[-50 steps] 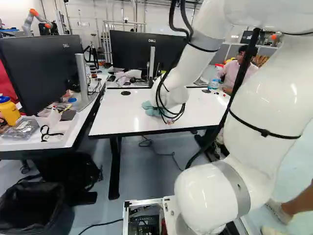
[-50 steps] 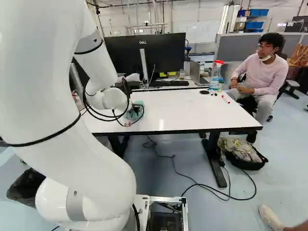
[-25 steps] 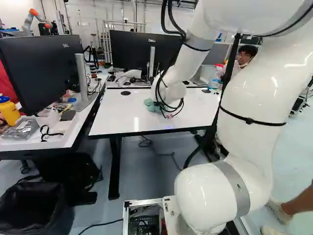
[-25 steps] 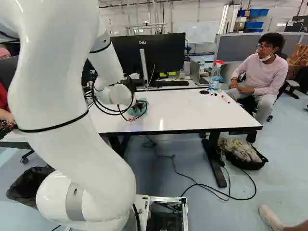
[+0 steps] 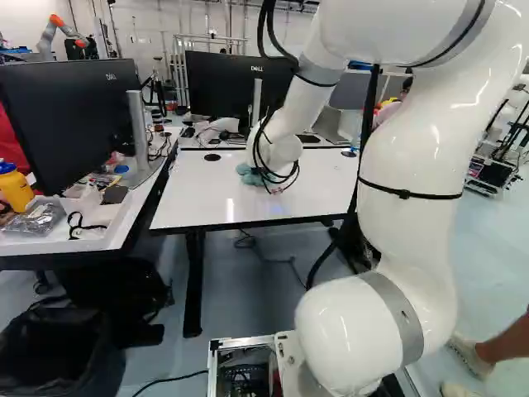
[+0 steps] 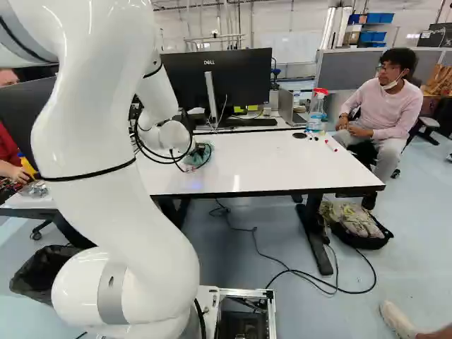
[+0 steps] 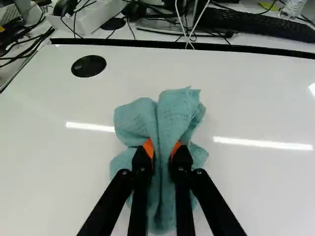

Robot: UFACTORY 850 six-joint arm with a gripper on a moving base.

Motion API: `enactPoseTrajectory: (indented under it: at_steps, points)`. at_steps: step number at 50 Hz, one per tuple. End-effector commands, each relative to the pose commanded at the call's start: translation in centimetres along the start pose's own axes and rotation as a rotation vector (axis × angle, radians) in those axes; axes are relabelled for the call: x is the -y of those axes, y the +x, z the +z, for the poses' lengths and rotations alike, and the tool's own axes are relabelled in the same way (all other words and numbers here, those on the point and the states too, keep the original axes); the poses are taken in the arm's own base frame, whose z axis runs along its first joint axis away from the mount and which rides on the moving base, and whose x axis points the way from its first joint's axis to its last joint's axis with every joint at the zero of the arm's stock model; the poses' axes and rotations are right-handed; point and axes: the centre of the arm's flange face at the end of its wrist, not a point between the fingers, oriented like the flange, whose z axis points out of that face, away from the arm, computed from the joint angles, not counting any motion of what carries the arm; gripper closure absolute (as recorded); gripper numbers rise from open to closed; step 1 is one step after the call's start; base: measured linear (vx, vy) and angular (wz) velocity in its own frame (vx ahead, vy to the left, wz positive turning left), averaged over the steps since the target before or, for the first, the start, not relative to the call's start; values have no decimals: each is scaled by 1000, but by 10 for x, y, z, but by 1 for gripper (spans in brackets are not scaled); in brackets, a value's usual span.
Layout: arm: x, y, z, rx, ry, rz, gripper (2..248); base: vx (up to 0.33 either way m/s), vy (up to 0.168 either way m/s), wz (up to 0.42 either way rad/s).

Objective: Clean the table with the green towel

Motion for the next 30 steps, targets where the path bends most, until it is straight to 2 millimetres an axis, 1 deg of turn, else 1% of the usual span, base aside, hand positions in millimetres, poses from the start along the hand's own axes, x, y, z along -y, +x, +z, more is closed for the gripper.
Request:
enactPoseTrajectory:
  at_steps: [17,30]
  points:
    - [27,3,4,-3,40,-34,195,0,0,0]
    - [42,-6,-7,3,65,-56,195,0,0,0]
